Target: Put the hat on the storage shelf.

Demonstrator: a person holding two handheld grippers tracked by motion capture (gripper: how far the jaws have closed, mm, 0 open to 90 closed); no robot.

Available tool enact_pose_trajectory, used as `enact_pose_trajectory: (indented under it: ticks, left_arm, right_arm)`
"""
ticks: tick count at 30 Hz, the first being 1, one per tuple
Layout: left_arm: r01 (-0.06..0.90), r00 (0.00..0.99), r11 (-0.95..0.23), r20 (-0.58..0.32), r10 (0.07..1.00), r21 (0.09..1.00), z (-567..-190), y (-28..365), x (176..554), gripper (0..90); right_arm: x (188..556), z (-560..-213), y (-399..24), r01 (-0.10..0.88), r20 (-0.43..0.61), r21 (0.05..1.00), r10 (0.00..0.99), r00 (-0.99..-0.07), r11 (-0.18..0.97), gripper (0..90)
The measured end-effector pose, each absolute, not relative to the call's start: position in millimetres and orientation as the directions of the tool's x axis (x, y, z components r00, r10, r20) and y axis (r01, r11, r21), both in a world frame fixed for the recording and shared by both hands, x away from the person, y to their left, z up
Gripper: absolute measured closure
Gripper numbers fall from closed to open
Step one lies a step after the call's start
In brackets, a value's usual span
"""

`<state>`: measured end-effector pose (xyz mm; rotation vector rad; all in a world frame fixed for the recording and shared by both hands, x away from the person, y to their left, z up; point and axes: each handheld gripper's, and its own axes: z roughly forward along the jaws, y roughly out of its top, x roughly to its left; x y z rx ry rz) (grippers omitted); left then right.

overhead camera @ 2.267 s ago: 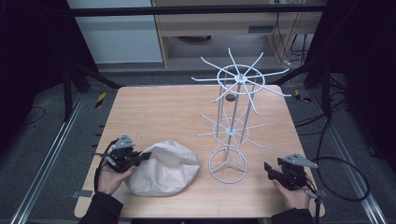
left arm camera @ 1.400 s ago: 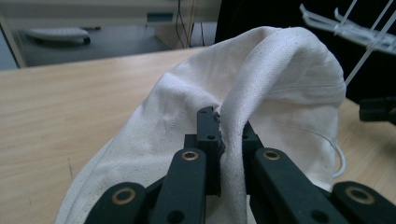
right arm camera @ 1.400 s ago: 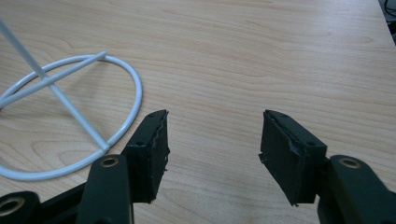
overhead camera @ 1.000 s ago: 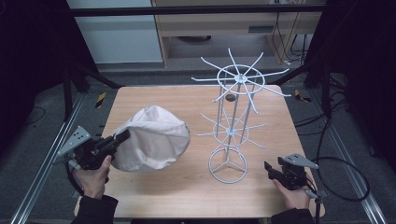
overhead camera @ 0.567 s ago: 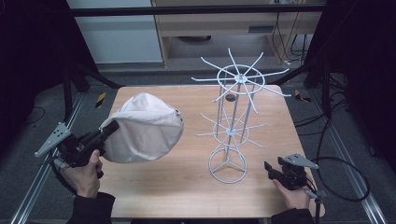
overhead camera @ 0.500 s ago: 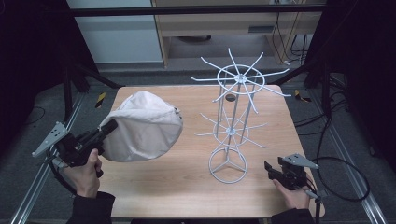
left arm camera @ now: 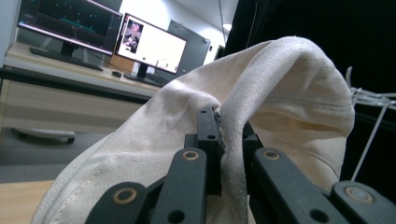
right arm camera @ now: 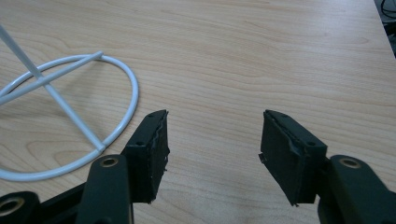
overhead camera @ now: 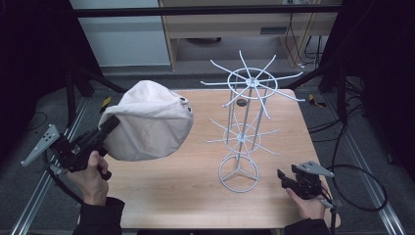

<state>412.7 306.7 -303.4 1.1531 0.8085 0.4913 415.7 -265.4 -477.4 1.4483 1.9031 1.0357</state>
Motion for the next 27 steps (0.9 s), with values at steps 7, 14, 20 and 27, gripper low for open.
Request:
enact_pose_trajectory:
  ticks: [7,14,20,27]
  left_arm:
    - [0.031,0.635,0.405,-0.331,0.698,0.914,-300.4,304.3,411.1,86.1]
    - [0.016,0.652,0.461,-0.359,0.668,0.888,-295.5,302.3,412.2,86.1]
    - [-0.003,0.683,0.509,-0.370,0.630,0.861,-284.7,294.1,413.0,86.1]
    - [-0.014,0.707,0.539,-0.373,0.601,0.842,-275.3,283.5,414.1,86.1]
  right_arm:
    - [415.7,-477.6,-265.4,0.551,0.038,0.824,0.957,-0.288,0.134,41.8]
    - [416.4,-478.6,-265.5,0.552,0.034,0.822,0.957,-0.289,0.137,41.8]
    - [416.7,-478.7,-266.3,0.553,0.032,0.822,0.957,-0.288,0.138,41.8]
    - [416.7,-478.6,-266.6,0.556,0.037,0.820,0.957,-0.287,0.135,41.7]
